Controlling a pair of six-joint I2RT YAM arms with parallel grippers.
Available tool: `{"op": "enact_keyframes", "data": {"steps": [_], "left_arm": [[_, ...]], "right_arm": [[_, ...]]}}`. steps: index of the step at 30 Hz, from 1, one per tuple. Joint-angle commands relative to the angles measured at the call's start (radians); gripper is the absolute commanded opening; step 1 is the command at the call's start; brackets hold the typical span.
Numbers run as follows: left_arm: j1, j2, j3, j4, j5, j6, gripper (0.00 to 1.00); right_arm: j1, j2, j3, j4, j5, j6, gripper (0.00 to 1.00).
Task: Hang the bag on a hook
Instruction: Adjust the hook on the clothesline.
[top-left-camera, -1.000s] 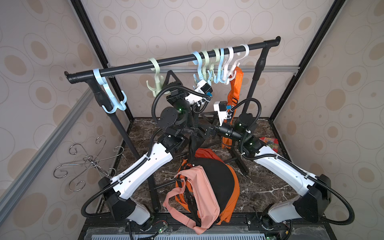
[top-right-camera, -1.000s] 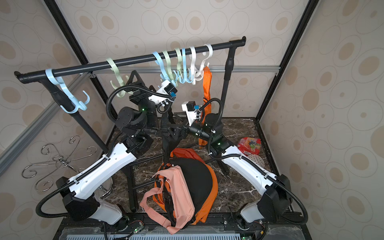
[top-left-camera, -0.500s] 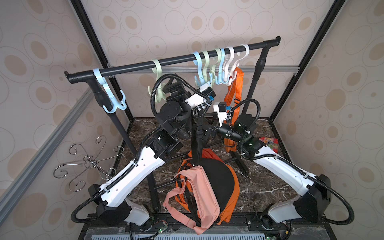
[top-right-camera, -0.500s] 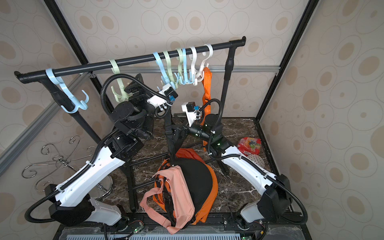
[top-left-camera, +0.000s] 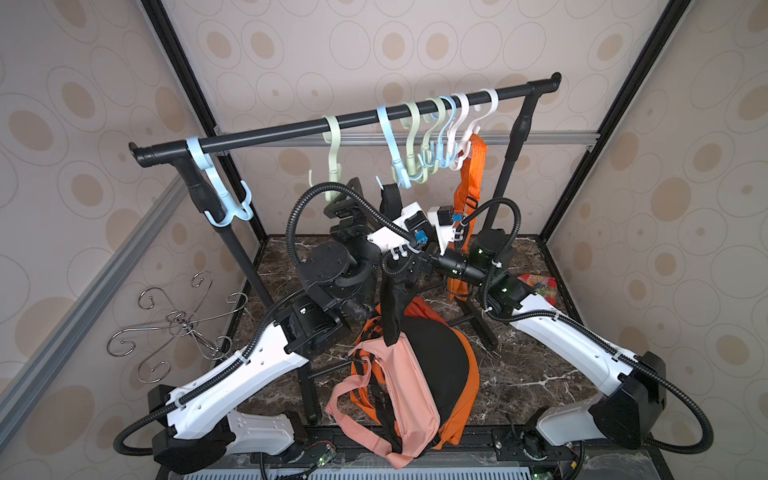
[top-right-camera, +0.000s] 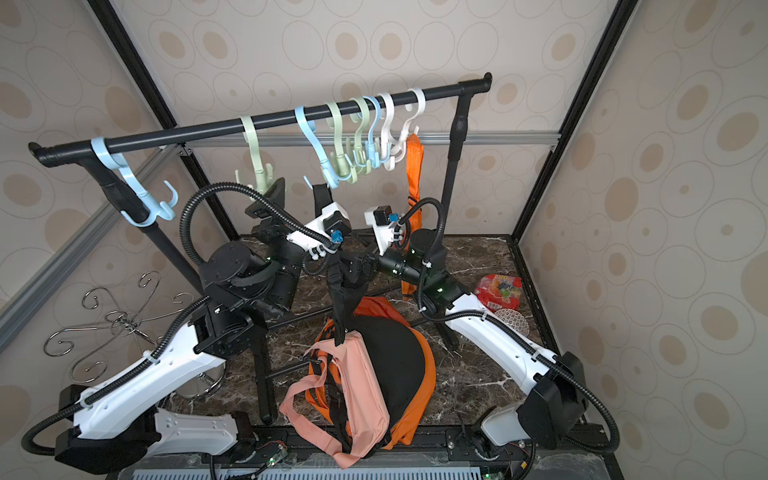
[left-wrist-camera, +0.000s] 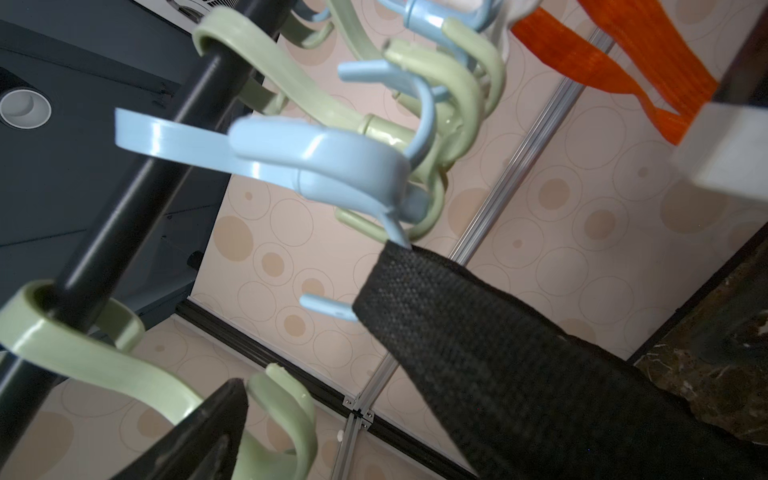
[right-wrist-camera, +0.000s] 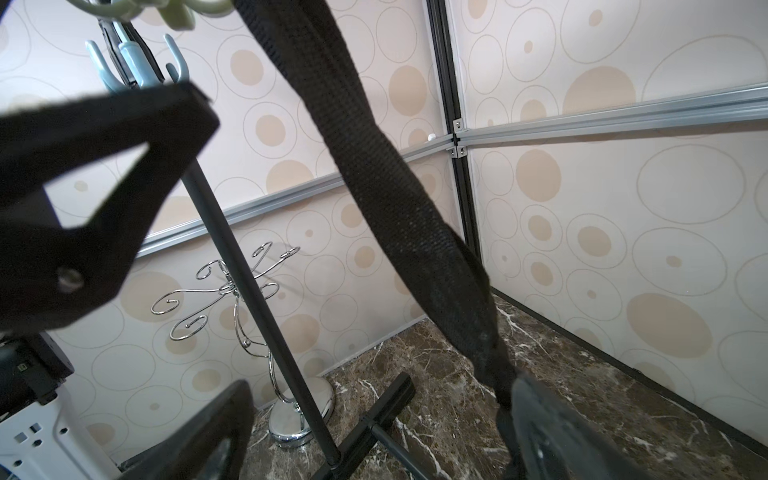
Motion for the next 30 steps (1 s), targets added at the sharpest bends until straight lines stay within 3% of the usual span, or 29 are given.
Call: {"op": "enact_keyframes", "data": {"steps": [1, 11, 13, 15, 17, 22, 27, 30], "left_arm": [[-0.035, -0.049, -0.052, 0.039, -0.055, -0.049, 1.0], [-0.094, -0.155, -0.27, 0.218, -0.239, -0.039, 1.0], [-0.104, -0.196, -0.315, 0.17, -0.26, -0.13, 1.0], [-0.114, -0.248, -0.348, 0.018, -0.247, -0.308, 1.0], [-0.123, -0.3, -0.386, -0.082, -0.237, -0.452, 1.0], [-0.151, -0.369, -0.485, -0.276, -0.235, -0.753, 1.0], [-0.226, -0.383, -0.622, -0.335, -0.231, -1.011, 1.0], [-0.261, -0.424, -0.695, -0.334, -0.19, -1.165, 1.0]], "right_arm": [[-0.002, -0.037, -0.014, -0.006, 0.02, -0.019, 0.98], [-0.002, -0.068, -0.013, -0.072, 0.091, -0.065, 0.98], [-0.005, -0.086, 0.032, -0.185, 0.157, -0.125, 0.98], [-0.02, -0.084, 0.149, -0.396, 0.275, -0.175, 0.98], [-0.054, -0.085, 0.215, -0.51, 0.304, -0.184, 0.98], [-0.093, -0.177, 0.12, -0.457, 0.339, -0.196, 0.98], [-0.138, -0.331, -0.128, -0.235, 0.24, -0.278, 0.98], [-0.16, -0.326, -0.082, -0.381, 0.085, -0.322, 0.98]]}}
